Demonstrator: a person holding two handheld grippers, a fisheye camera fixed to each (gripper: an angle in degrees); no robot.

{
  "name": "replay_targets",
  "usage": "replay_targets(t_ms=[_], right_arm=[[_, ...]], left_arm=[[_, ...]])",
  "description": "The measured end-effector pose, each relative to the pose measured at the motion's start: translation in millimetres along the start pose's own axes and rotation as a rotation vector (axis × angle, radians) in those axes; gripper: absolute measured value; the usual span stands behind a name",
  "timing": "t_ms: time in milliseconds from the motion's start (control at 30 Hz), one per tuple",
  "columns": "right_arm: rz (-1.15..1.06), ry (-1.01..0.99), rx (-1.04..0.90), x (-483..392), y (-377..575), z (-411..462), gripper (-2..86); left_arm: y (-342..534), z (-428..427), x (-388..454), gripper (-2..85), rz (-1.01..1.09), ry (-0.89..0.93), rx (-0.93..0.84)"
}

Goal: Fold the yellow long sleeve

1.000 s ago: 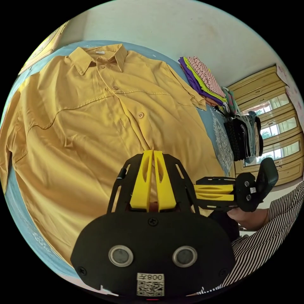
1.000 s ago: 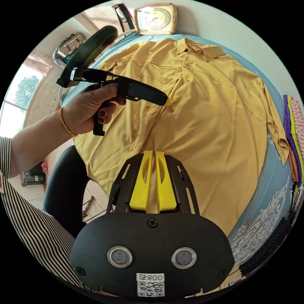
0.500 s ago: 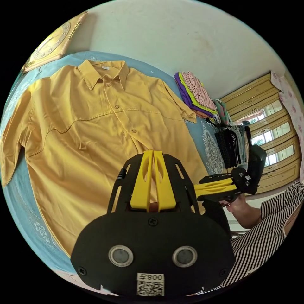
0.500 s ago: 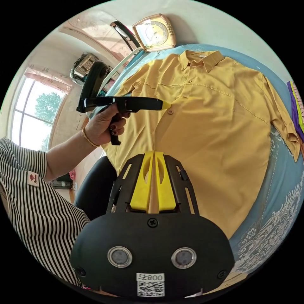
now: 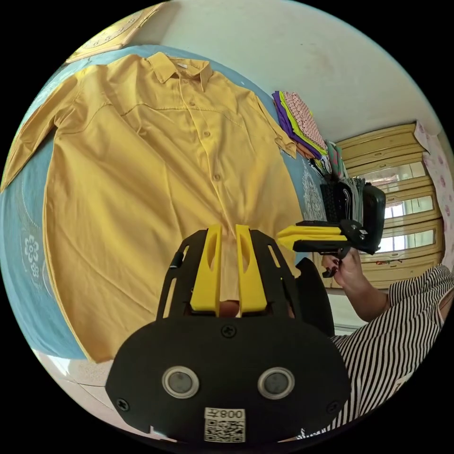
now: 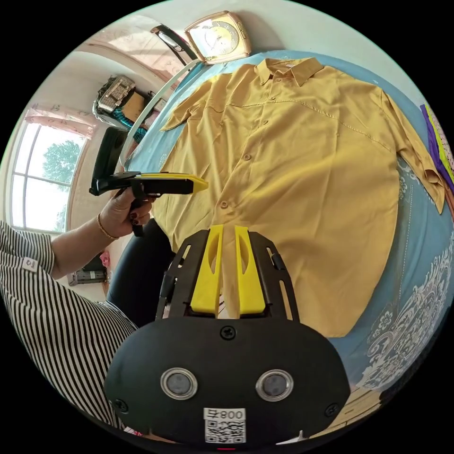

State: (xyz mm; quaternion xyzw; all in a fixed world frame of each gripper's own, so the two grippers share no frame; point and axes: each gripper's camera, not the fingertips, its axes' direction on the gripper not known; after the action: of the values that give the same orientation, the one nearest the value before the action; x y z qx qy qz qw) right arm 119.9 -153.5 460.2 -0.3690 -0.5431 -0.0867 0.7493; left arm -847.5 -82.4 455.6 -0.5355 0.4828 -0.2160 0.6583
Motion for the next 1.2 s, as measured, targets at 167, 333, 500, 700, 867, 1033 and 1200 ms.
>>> replay_targets(t_ms=[167, 333, 500, 700, 867, 1033, 1200], right_arm=[[-0.095, 0.140, -0.097, -47, 35, 33, 6.7], [-0.097, 0.227, -0.133, -59, 42, 58, 6.1], [-0.106, 0.311, -0.129, -65, 47, 65, 3.1], [-0.005, 0.159, -0.094, -44, 53, 49, 0.7], [0.067, -0.022, 0.006, -28, 70, 14, 0.4], [0.068, -0.095, 0.016, -32, 79, 2, 0.4], [0.059, -0.050, -0.036, -41, 76, 12, 0.4]], left_arm=[[49, 10, 4, 4.4, -0.043, 0.005, -0.047], [75, 11, 7, 3.1, -0.015, -0.090, -0.047], [93, 19, -5, 1.5, -0.046, -0.117, -0.052], [114, 13, -7, 1.3, -0.045, -0.132, -0.025], [131, 4, -6, 4.5, -0.033, 0.069, 0.051], [141, 11, -18, 7.7, -0.102, 0.312, 0.076], [162, 4, -24, 7.2, -0.156, 0.217, 0.100]])
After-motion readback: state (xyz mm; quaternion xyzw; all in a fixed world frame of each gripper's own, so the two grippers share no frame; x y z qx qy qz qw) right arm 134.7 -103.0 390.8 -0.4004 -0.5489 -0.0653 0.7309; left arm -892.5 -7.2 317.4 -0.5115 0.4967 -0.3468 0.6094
